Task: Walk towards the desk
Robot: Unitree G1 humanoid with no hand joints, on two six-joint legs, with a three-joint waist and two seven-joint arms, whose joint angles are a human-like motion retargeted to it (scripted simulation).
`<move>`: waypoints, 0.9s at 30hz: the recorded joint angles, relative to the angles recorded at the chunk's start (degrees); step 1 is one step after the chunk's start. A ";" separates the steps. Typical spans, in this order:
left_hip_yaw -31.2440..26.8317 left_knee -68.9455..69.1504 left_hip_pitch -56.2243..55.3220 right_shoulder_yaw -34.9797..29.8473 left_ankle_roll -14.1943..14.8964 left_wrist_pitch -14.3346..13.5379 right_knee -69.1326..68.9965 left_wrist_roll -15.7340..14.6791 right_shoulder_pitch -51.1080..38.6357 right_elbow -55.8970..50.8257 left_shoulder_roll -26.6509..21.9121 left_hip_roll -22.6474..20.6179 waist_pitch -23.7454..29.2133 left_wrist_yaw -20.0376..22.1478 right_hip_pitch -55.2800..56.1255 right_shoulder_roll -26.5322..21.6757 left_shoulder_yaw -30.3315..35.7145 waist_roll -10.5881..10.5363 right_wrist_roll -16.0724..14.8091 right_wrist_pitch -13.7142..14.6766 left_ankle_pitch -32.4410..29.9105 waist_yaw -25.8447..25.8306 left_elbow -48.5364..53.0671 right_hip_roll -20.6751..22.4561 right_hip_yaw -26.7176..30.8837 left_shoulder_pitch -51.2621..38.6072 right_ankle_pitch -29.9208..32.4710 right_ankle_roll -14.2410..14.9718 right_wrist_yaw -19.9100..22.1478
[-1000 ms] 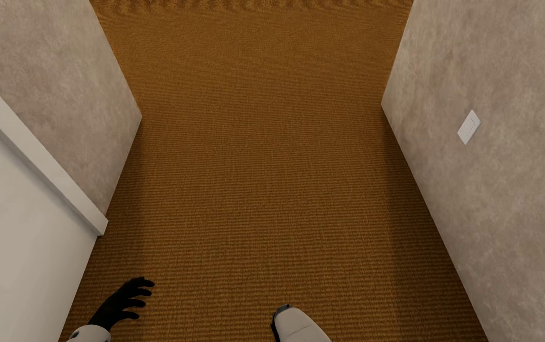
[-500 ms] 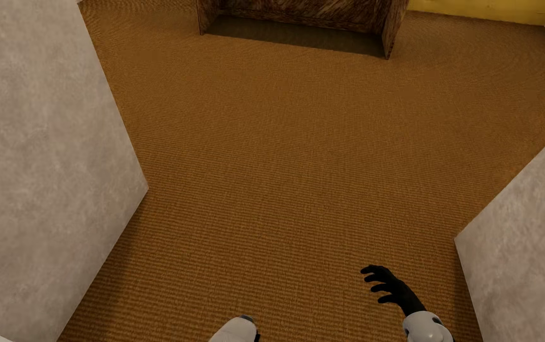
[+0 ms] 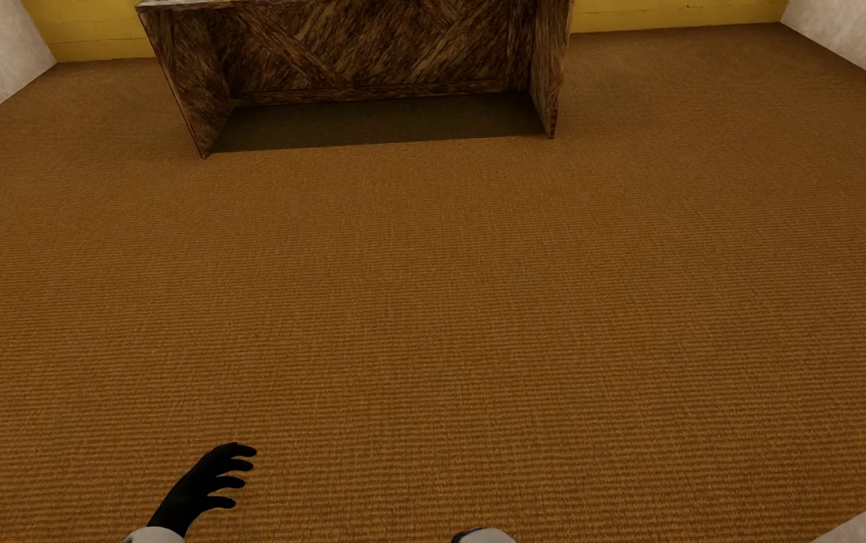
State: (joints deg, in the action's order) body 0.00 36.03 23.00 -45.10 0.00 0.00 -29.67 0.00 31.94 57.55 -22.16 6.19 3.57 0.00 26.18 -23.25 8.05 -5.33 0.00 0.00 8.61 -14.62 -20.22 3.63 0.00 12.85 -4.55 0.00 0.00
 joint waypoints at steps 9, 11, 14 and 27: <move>0.00 22.89 -36.16 11.08 0.00 0.00 2.56 0.00 -19.11 -15.14 1.82 0.32 1.82 0.00 -33.05 -0.09 19.05 1.57 0.00 0.00 4.14 23.88 -34.08 6.04 0.00 10.37 -5.08 0.00 0.00; 0.00 0.07 -39.77 17.76 0.00 0.00 4.95 0.00 -25.14 -21.62 1.36 1.53 0.42 0.00 -37.79 -0.24 18.54 2.50 0.00 0.00 -0.22 29.19 -36.06 4.52 0.00 14.06 -10.72 0.00 0.00; 0.00 -19.39 -45.85 24.10 0.00 0.00 3.23 0.00 -30.42 -29.35 1.31 2.34 -1.43 0.00 -43.15 -1.39 19.55 2.64 0.00 0.00 -13.13 30.61 -37.15 2.15 0.00 17.90 -16.34 0.00 0.00; 0.00 -7.56 -11.92 3.35 0.00 0.00 5.33 0.00 -9.97 4.90 1.40 -4.49 -1.65 0.00 -18.66 2.98 7.34 2.43 0.00 0.00 -8.99 16.55 -10.14 -2.40 0.00 4.80 15.12 0.00 0.00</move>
